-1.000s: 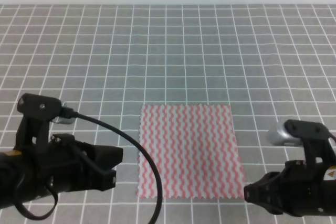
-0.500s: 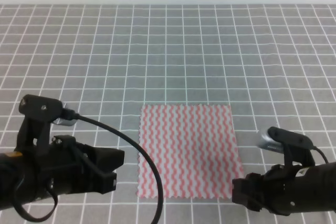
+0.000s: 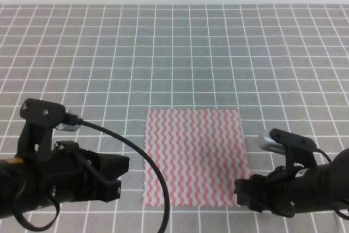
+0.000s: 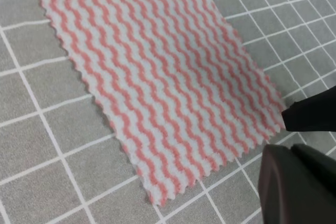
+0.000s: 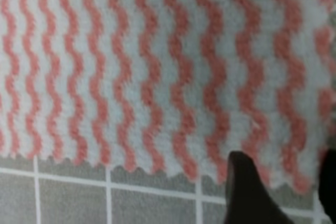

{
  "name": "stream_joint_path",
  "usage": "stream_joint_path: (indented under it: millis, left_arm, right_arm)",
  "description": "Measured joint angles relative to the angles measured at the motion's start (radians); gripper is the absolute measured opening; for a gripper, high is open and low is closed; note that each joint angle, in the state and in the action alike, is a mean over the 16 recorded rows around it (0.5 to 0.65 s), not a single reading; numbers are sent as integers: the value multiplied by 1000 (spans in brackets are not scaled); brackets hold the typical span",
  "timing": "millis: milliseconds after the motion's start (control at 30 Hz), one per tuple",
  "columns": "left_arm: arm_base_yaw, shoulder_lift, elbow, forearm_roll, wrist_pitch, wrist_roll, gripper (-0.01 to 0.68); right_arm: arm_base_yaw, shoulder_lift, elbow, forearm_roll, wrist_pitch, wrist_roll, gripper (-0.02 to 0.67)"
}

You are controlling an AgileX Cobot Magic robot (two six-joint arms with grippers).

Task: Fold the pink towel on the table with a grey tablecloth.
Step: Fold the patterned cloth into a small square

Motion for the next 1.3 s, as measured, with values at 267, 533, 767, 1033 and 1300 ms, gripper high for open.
stream_joint_path:
  millis: [267,533,767,1033,1300]
  left_arm:
    - [0,0,0,0,0,3,-2]
    - [0,-1,0,0,11,14,-2]
    - [0,-1,0,4,26,34,-2]
    - [0,-1,0,30,30,58,-2]
    - [0,13,0,61,-4,145,-2]
  right_arm:
    - [0,29,-18,0,1,0,259]
    - [0,39,-20,0,14,2,135]
    - [0,39,-28,-2,33,16,26]
    - [0,41,-64,-10,59,37,-10]
    - [0,41,-135,-45,69,35,-15]
